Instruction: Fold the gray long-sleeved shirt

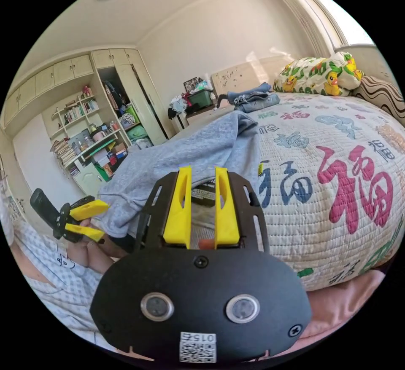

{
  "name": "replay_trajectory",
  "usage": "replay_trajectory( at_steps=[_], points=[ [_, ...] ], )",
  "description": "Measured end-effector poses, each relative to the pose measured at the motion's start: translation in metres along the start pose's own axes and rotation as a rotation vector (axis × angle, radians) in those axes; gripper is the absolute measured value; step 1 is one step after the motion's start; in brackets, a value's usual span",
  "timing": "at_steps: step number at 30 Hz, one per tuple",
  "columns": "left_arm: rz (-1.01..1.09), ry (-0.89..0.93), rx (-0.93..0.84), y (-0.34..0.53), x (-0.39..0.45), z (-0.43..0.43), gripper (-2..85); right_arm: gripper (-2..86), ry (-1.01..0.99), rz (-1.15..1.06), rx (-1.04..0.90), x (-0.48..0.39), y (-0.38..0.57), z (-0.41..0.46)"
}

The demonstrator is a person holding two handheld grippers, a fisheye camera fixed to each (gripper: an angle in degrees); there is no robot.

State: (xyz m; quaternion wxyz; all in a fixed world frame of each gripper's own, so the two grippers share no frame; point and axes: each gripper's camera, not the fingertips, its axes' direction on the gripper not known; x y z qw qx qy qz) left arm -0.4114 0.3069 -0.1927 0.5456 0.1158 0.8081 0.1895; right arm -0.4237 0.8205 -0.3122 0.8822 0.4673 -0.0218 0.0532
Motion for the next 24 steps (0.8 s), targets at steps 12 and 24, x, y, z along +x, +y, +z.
replay_trajectory(
  at_steps=[12,24],
  points=[
    [0.018,-0.062,0.002,-0.01,-0.05,0.052,3.3,2.2,0.066,-0.083,0.129,-0.017,-0.001,-0.059],
    [-0.144,0.284,0.136,-0.088,-0.2,0.046,4.6,6.9,-0.068,0.028,0.302,0.013,0.013,-0.101]
  ],
)
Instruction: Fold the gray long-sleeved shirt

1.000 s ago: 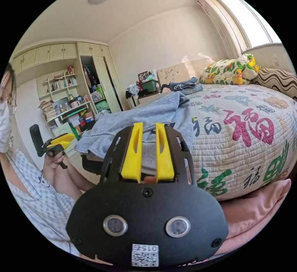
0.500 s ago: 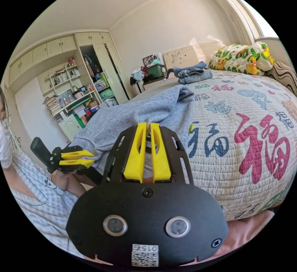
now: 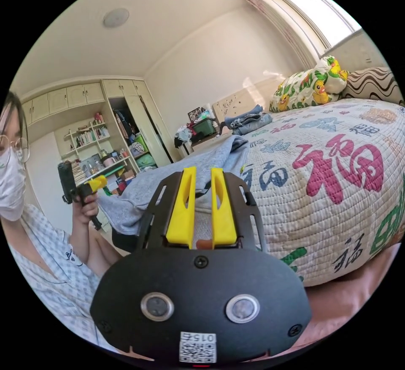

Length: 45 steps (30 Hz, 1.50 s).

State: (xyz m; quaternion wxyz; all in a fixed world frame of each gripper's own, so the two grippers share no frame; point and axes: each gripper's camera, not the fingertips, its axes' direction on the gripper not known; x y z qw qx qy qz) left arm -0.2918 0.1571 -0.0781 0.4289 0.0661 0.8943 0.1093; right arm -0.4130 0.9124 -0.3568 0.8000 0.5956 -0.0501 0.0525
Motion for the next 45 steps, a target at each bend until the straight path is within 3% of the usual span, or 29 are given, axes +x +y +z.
replay_trajectory(
  at_steps=[3,5,7,9,11,15,23,30,33,37,42,45],
  points=[
    [-0.066,0.175,-0.005,-0.07,-0.048,0.017,5.5,8.4,-0.008,-0.037,-0.042,-0.003,0.0,0.009],
    [-0.236,0.413,-0.033,-0.114,-0.092,0.056,6.6,8.9,0.013,-0.046,-0.099,-0.003,0.003,0.02],
    [-0.305,0.524,-0.09,-0.146,-0.119,0.094,6.6,9.0,0.027,-0.043,-0.086,-0.004,0.01,0.025],
    [-0.243,0.368,-0.203,-0.183,-0.134,0.136,6.7,8.5,0.051,-0.046,-0.059,-0.004,0.014,0.023],
    [-0.147,0.044,-0.371,-0.22,-0.154,0.207,7.5,8.1,0.075,-0.061,-0.063,-0.005,0.016,0.023],
    [-0.189,-0.013,-0.555,-0.257,-0.19,0.322,10.0,8.2,0.083,-0.077,-0.059,-0.003,0.022,0.023],
    [0.062,-0.253,-0.973,-0.31,-0.191,0.518,10.3,6.7,0.027,-0.137,-0.047,0.021,0.041,0.018],
    [0.098,-0.342,-0.868,-0.333,-0.186,0.552,0.8,0.8,0.04,-0.193,-0.048,0.035,0.064,0.014],
    [0.121,-0.506,-0.781,-0.336,-0.187,0.56,-0.3,0.4,0.031,-0.191,-0.059,0.046,0.075,0.012],
    [0.111,-0.388,-0.819,-0.32,-0.192,0.574,-0.1,0.3,0.082,-0.243,-0.069,0.053,0.09,0.021],
    [0.212,-0.163,-0.673,-0.33,-0.162,0.502,2.3,0.3,0.054,-0.212,-0.049,0.074,0.106,0.031],
    [0.181,-0.063,-0.77,-0.314,-0.173,0.507,6.0,0.2,0.06,-0.222,-0.047,0.084,0.116,0.038]
  ],
)
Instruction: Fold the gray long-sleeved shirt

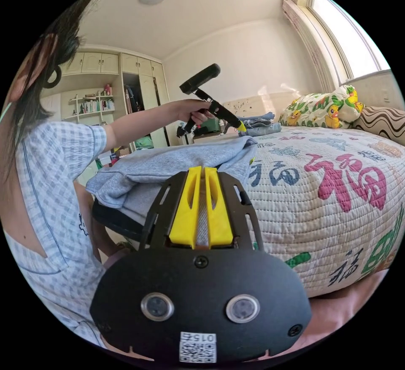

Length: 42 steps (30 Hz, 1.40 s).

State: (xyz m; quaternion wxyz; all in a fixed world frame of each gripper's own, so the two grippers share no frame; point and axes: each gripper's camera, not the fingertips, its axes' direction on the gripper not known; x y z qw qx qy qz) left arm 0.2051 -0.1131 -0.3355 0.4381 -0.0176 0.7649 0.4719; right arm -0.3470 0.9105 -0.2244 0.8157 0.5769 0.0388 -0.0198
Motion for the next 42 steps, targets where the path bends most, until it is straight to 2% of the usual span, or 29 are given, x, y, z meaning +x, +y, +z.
replay_trajectory(
  at_steps=[2,6,9,16,22,24,27,28,32,34,37,42],
  points=[
    [-0.01,0.045,-0.058,0.001,-0.006,0.031,5.6,0.2,-0.008,0.008,0.009,0.006,0.009,0.005],
    [-0.012,0.063,-0.059,0.006,-0.005,0.063,2.4,0.1,-0.011,0.043,0.013,0.019,0.029,0.018],
    [-0.008,0.06,-0.033,0.02,0.003,0.069,1.2,0.2,0.063,0.022,-0.016,0.014,0.042,0.031],
    [-0.022,-0.055,-0.025,0.059,0.053,0.088,1.0,0.2,0.137,0.152,0.013,0.02,0.092,0.057],
    [-0.041,-0.16,-0.002,0.108,0.106,0.093,1.4,-0.2,0.272,0.145,-0.029,0.006,0.127,0.073],
    [-0.081,-0.17,0.068,0.133,0.119,0.076,1.6,-0.3,0.373,0.116,0.089,-0.013,0.145,0.055],
    [-0.165,-0.251,0.327,0.2,0.145,0.02,2.4,0.0,0.517,0.065,0.322,-0.046,0.181,0.021],
    [-0.16,-0.29,0.461,0.238,0.161,-0.006,3.0,0.4,0.528,0.047,0.397,-0.057,0.195,0.011],
    [-0.12,-0.35,0.869,0.396,0.222,-0.072,6.8,4.5,0.368,-0.139,0.581,-0.088,0.235,-0.011],
    [-0.105,-0.369,0.97,0.467,0.25,-0.085,8.4,10.5,0.327,-0.257,0.65,-0.113,0.259,-0.014],
    [-0.093,-0.408,1.055,0.577,0.296,-0.093,14.0,21.3,0.383,-0.341,0.71,-0.14,0.283,-0.004],
    [-0.224,-0.531,1.17,0.744,0.357,-0.09,23.9,29.0,0.414,-0.443,0.76,-0.164,0.32,0.028]
  ],
)
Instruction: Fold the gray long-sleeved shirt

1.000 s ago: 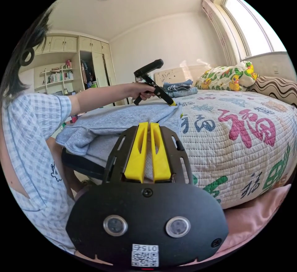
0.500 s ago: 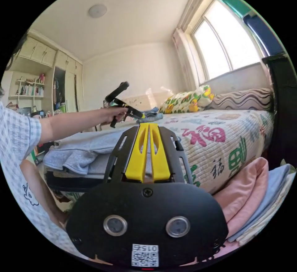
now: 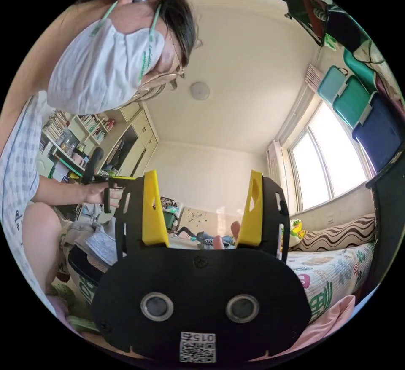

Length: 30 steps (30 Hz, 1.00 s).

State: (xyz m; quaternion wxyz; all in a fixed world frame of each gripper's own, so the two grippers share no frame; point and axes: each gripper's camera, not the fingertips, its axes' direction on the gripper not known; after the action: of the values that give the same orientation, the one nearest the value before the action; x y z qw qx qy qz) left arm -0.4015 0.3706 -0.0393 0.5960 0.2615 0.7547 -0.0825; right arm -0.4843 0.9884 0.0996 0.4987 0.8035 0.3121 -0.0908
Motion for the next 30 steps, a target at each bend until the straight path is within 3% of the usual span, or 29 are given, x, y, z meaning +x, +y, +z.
replay_trajectory(
  at_steps=[8,12,14,16,19,26,30],
  points=[
    [-0.126,-0.306,0.079,0.108,-0.012,-0.181,28.0,33.6,-0.178,-0.033,-0.184,-0.059,0.047,0.017],
    [-0.127,-0.447,-0.003,0.142,-0.019,-0.202,23.2,27.6,-0.316,0.002,-0.316,-0.082,0.06,0.036],
    [-0.104,-0.415,-0.148,0.158,-0.031,-0.194,13.9,23.7,-0.448,0.053,-0.453,-0.09,0.062,0.056],
    [-0.115,-0.381,-0.243,0.166,-0.045,-0.179,10.1,16.6,-0.657,0.082,-0.661,-0.109,0.064,0.088],
    [-0.086,-0.318,-0.444,0.177,-0.079,-0.137,9.5,10.8,-0.828,-0.011,-0.774,-0.147,0.064,0.116],
    [0.023,-0.278,-0.747,0.214,-0.14,-0.03,11.1,8.4,-0.99,-0.305,-0.948,-0.241,0.078,0.152],
    [0.007,-0.224,-0.768,0.227,-0.156,0.005,10.6,5.2,-0.977,-0.405,-1.077,-0.266,0.094,0.167]
  ],
)
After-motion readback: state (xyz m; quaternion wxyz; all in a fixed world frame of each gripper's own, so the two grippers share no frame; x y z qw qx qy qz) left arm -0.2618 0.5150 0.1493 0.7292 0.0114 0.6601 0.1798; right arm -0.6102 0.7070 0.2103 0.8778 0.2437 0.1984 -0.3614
